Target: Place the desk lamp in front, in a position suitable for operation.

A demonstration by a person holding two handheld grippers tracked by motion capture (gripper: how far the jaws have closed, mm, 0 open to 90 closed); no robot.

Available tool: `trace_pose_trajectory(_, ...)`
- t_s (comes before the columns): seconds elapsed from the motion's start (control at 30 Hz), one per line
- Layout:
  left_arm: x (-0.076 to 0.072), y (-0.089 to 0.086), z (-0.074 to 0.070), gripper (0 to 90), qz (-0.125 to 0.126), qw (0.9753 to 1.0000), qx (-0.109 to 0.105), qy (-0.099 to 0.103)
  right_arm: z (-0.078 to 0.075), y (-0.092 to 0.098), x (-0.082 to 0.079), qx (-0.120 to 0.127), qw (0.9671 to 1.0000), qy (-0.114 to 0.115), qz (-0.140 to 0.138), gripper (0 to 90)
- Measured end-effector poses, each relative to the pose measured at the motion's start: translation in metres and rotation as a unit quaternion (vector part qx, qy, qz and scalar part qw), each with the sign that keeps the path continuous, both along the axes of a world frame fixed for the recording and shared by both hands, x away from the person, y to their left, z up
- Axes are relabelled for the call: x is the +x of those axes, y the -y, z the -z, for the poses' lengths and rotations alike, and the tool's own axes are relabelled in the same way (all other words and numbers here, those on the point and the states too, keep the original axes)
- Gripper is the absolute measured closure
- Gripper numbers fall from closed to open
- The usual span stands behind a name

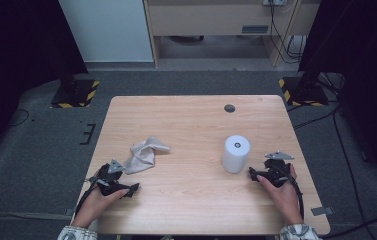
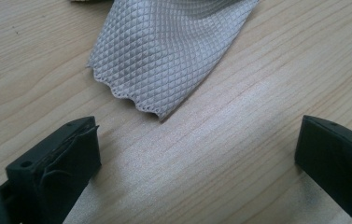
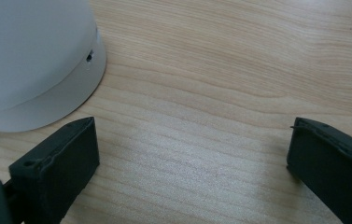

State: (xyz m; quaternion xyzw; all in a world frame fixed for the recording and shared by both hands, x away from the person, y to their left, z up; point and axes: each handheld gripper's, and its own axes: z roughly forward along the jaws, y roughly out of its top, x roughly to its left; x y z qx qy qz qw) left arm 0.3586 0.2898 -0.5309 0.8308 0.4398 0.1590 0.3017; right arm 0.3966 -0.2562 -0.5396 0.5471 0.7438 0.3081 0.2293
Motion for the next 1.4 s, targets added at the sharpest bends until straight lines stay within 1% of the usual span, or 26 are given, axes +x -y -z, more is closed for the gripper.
trace_pose_trajectory(0.1, 0.0, 0.0, 0.0, 0.0, 0.0, 1.0, 0.0, 0.0, 0.0, -0.002, -0.001, 0.001, 1.0, -0.001, 0.009, 2.3)
trace_pose_trajectory(0.4, 0.0, 0.0, 0.0, 0.0, 0.0, 1.0, 0.0, 0.0, 0.0, -0.002, -0.001, 0.001, 0.9999, -0.001, 0.012, 2.3)
trace_pose_trajectory(0.47, 0.0, 0.0, 0.0, 0.0, 0.0, 1.0, 0.0, 0.0, 0.0, -0.002, -0.002, 0.001, 1.0, -0.001, 0.009, 2.3)
trace_pose_trajectory(0.5, 0.0, 0.0, 0.0, 0.0, 0.0, 1.0, 0.0, 0.0, -0.001, -0.002, -0.002, -0.001, 1.0, -0.004, 0.005, 2.4)
trace_pose_trajectory(0.57, 0.0, 0.0, 0.0, 0.0, 0.0, 1.0, 0.0, 0.0, -0.004, -0.003, -0.002, -0.004, 0.9999, -0.016, -0.004, 7.2)
trace_pose_trajectory(0.6, 0.0, 0.0, 0.0, 0.0, 0.0, 1.0, 0.0, 0.0, -0.004, -0.003, -0.002, -0.004, 0.9999, -0.016, -0.004, 7.2)
trace_pose_trajectory(0.67, 0.0, 0.0, 0.0, 0.0, 0.002, 1.0, 0.0, 0.0, -0.007, -0.005, -0.004, 0.001, 0.9997, -0.014, -0.022, 7.2)
trace_pose_trajectory(0.7, 0.0, 0.0, 0.0, 0.0, 0.003, 1.0, 0.0, 0.001, -0.012, -0.009, -0.007, 0.009, 0.9993, -0.004, -0.037, 7.5)
trace_pose_trajectory(0.73, 0.0, 0.0, 0.0, 0.0, 0.003, 1.0, 0.0, 0.001, -0.013, -0.01, -0.008, 0.01, 0.9991, -0.002, -0.041, 7.4)
trace_pose_trajectory(0.8, 0.0, 0.0, 0.0, 0.0, 0.003, 1.0, 0.0, 0.001, -0.017, -0.015, -0.011, 0.022, 0.9986, -0.002, -0.048, 7.1)
trace_pose_trajectory(0.83, 0.0, 0.0, 0.0, 0.0, 0.003, 1.0, 0.0, 0.001, -0.017, -0.015, -0.011, 0.022, 0.9986, -0.002, -0.048, 7.1)
trace_pose_trajectory(0.87, 0.0, 0.0, 0.0, 0.0, 0.003, 1.0, 0.0, 0.0, -0.019, -0.017, -0.013, 0.024, 0.9981, 0.0, -0.057, 6.9)
trace_pose_trajectory(0.9, 0.0, 0.0, 0.0, 0.0, 0.003, 1.0, 0.0, 0.001, -0.022, -0.022, -0.017, 0.027, 0.9968, 0.002, -0.075, 6.9)
trace_pose_trajectory(0.93, 0.0, 0.0, 0.0, 0.0, 0.003, 1.0, 0.0, 0.001, -0.024, -0.023, -0.019, 0.024, 0.9959, 0.008, -0.087, 6.9)
trace_pose_trajectory(1.0, 0.0, 0.0, 0.0, 0.0, 0.003, 1.0, 0.0, 0.001, -0.026, -0.025, -0.021, 0.028, 0.9954, 0.01, -0.091, 6.9)
trace_pose_trajectory(1.03, 0.0, 0.0, 0.0, 0.0, 0.003, 1.0, 0.0, 0.001, -0.031, -0.03, -0.024, 0.036, 0.994, 0.018, -0.102, 6.8)
trace_pose_trajectory(1.1, 0.0, 0.0, 0.0, 0.0, 0.003, 1.0, 0.0, 0.001, -0.034, -0.033, -0.026, 0.04, 0.9928, 0.022, -0.111, 6.7)
trace_pose_trajectory(1.17, 0.0, 0.0, 0.0, 0.0, 0.003, 1.0, 0.0, 0.001, -0.036, -0.036, -0.028, 0.045, 0.9914, 0.018, -0.122, 6.4)
trace_pose_trajectory(1.2, 0.0, 0.0, 0.0, 0.0, 0.003, 1.0, 0.0, 0.001, -0.038, -0.039, -0.029, 0.055, 0.9904, 0.016, -0.126, 6.2)
trace_pose_trajectory(1.23, 0.0, 0.0, 0.0, 0.0, 0.003, 1.0, 0.0, 0.001, -0.038, -0.039, -0.029, 0.055, 0.9904, 0.016, -0.126, 6.2)
trace_pose_trajectory(1.27, 0.0, 0.0, 0.0, 0.0, 0.002, 1.0, 0.0, 0.0, -0.044, -0.044, -0.032, 0.06, 0.9882, 0.024, -0.138, 6.2)
trace_pose_trajectory(1.3, 0.0, 0.0, 0.0, 0.0, 0.003, 1.0, -0.001, 0.001, -0.045, -0.047, -0.033, 0.061, 0.9883, 0.026, -0.137, 6.2)
trace_pose_trajectory(1.37, 0.0, 0.0, 0.0, 0.0, 0.003, 1.0, -0.001, 0.001, -0.049, -0.051, -0.033, 0.06, 0.9868, 0.033, -0.146, 5.8)
trace_pose_trajectory(1.4, 0.0, 0.0, 0.0, 0.0, 0.003, 1.0, -0.001, 0.001, -0.051, -0.053, -0.033, 0.062, 0.9868, 0.034, -0.145, 5.8)
